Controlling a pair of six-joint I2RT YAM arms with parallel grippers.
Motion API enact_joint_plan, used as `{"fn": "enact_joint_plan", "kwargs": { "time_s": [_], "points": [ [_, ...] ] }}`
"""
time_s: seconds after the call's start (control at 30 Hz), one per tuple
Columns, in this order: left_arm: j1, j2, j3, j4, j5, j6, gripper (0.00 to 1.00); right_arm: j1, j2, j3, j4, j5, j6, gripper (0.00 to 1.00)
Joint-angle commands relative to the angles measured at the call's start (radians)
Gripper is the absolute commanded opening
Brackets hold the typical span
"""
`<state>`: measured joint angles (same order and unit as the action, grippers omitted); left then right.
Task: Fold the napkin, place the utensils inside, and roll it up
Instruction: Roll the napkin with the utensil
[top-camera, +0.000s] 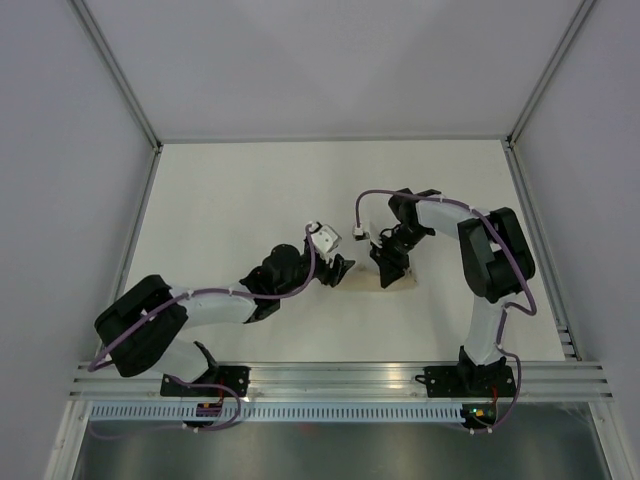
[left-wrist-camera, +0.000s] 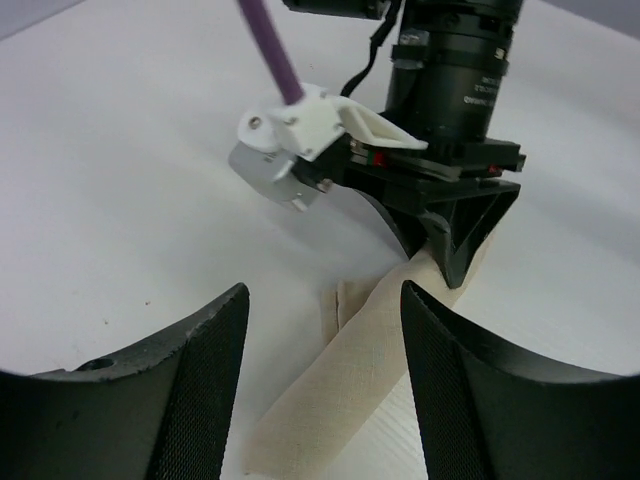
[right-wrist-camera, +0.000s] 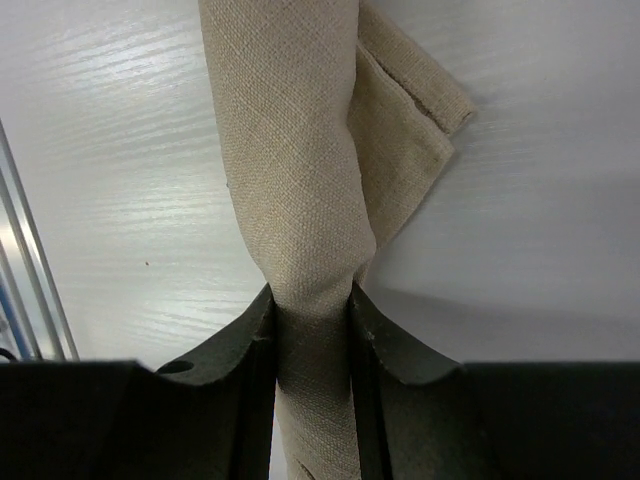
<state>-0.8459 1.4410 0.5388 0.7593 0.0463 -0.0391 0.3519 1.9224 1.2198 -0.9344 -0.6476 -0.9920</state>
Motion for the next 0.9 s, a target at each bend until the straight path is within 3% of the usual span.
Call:
{"fn": "enact_joint_plan", "kwargs": {
  "time_s": [0.0,0.4,0.6,0.87],
  "points": [
    [-0.059,-0.004,0.015,0.015,-0.109,0.169,0.68,-0.017,0.099,0.030,-0.064,0.029,-0.057,0.21],
    [-0.189,0.147,0.138,-0.164,-0.119,0.500,0.78,-0.037,0.193,0.130,-0.124,0.019,-0.063,0.22],
    [-0.205,0.231,0.185,-0.186,-0.086,0.597,0.88,-0.050,0.216,0.145,-0.139,0.020,-0.063,0.22],
    [-0.229,0.340,0.243,-0.196,-0.068,0.683,0.89,-0.057,0.234,0.167,-0.147,0.022,-0.062,0.22]
  ]
}}
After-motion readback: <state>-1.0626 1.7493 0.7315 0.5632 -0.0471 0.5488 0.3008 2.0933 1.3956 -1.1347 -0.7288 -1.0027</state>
